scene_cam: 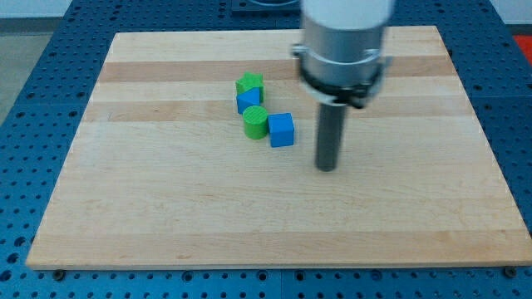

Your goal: Push the red circle to top center

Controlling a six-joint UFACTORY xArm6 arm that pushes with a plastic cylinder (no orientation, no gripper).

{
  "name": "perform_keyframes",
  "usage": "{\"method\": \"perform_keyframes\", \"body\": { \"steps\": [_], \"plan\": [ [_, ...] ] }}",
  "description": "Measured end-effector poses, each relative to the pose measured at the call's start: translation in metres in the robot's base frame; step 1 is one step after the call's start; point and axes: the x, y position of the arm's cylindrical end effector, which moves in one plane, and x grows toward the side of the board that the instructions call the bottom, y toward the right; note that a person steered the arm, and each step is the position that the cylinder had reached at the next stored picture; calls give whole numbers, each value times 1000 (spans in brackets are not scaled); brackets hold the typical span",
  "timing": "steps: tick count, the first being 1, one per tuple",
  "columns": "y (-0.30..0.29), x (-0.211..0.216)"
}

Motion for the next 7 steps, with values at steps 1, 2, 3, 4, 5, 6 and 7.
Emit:
{"method": "perform_keyframes", "body": {
  "steps": [1, 2, 3, 4, 5, 6, 7],
  "plan": [
    [53, -4],
    [66, -26],
    [65, -53],
    [62, -82],
    [54, -99],
    [42, -102],
    [21, -103]
  ]
}}
